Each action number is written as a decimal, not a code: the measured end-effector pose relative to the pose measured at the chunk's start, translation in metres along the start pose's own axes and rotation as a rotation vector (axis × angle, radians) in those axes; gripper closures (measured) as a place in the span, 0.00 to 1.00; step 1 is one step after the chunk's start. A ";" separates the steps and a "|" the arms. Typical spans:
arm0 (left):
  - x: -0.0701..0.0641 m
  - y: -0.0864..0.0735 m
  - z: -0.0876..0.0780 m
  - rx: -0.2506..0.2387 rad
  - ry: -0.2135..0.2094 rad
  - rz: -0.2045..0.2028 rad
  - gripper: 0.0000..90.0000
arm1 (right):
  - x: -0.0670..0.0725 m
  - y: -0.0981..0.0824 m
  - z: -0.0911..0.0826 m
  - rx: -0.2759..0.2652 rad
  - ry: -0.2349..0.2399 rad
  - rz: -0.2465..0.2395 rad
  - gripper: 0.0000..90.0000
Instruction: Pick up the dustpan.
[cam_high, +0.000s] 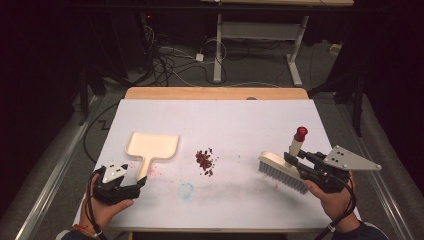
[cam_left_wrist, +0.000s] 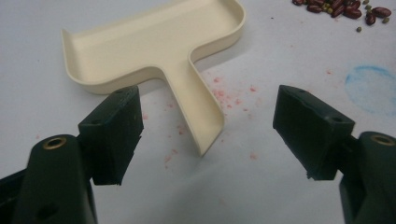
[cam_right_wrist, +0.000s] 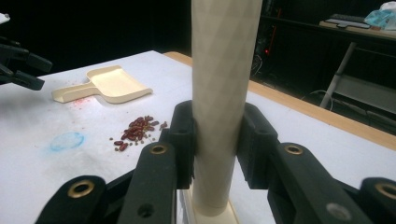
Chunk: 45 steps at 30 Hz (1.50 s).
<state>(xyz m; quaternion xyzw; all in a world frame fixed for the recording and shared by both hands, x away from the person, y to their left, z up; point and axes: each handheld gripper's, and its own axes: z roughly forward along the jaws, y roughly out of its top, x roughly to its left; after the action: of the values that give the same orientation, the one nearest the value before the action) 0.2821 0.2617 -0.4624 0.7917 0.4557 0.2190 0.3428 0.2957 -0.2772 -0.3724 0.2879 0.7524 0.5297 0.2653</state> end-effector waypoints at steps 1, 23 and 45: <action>0.000 0.000 0.001 0.003 -0.005 0.001 0.27 | -0.001 0.000 0.001 0.000 -0.006 0.003 0.79; 0.013 0.020 0.052 0.135 0.011 -0.102 0.32 | -0.005 0.006 0.005 -0.022 -0.015 0.038 0.79; 0.025 0.027 0.068 0.192 0.007 -0.118 0.71 | -0.002 0.003 0.019 0.016 0.009 0.034 0.79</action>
<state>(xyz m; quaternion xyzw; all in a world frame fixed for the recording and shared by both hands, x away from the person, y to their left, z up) 0.3542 0.2504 -0.4869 0.7920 0.5217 0.1565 0.2758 0.3113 -0.2654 -0.3752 0.3004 0.7529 0.5292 0.2508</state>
